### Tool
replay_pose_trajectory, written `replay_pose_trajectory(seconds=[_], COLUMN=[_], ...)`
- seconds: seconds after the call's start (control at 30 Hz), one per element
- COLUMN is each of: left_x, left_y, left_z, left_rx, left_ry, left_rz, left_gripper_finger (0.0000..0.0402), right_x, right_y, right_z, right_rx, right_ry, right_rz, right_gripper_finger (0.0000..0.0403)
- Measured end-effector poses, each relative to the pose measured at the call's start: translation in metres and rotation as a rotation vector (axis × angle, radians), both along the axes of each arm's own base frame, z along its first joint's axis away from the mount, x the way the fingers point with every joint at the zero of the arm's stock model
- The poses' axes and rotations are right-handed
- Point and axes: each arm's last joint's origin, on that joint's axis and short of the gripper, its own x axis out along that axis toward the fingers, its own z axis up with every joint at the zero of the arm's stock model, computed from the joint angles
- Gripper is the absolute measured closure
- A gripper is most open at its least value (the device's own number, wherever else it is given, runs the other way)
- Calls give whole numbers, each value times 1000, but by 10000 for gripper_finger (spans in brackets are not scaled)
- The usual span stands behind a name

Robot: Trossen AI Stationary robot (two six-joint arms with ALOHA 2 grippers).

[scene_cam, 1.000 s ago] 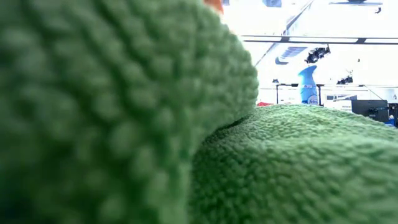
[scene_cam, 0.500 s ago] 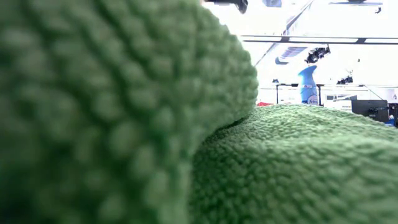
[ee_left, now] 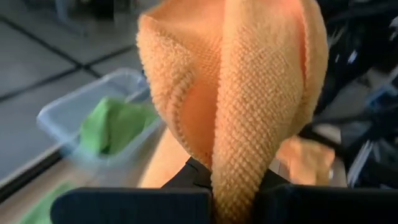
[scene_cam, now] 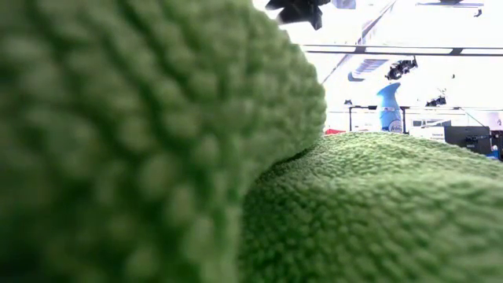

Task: Sort microfiber towel by color & place in baskets
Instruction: Put the orange microfiber towel into the bottom transparent bin

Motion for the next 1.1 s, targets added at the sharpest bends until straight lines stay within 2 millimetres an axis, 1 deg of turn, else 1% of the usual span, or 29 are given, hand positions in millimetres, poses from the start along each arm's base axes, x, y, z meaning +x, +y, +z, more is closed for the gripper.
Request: replay_pose_trajectory(seconds=[0.1, 0.23, 0.37, 0.43, 0.53, 0.6, 0.67, 0.73, 0.9, 1.0, 1.1], left_x=[-7, -8, -3, -4, -12, -15, -12, -6, 5, 9, 13], left_y=[-3, -7, -15, -17, -18, -18, -19, -20, -23, -24, -25], left_z=[-5, -23, -45, -59, -82, -95, -107, -119, -147, -164, -178], left_rx=[-30, -92, -156, -177, -203, -201, -202, -195, -155, -158, -166], left_ry=[93, 249, 340, 440, 624, 714, 741, 756, 905, 1007, 1086], left_rz=[-39, -56, -152, -184, -180, -166, -159, -189, -248, -274, -270], left_gripper_finger=[401, 401, 401, 402, 401, 401, 401, 401, 402, 402, 401], right_x=[0, 0, 0, 0, 1, 3, 6, 10, 20, 27, 34], right_y=[0, 0, 0, 0, 0, -1, -3, -3, -3, 1, 10], right_z=[0, 0, 0, 0, -1, -3, -7, -11, -24, -30, -31], right_rx=[-1, 1, 18, 21, 59, 86, 102, 126, 205, 263, 269], right_ry=[1, 1, -3, -3, -9, -14, -14, -11, 5, -5, -41], right_rz=[1, -1, -11, -14, -39, -87, -155, -199, -261, -286, -256], right_gripper_finger=[215, 214, 214, 214, 214, 214, 214, 214, 214, 214, 214])
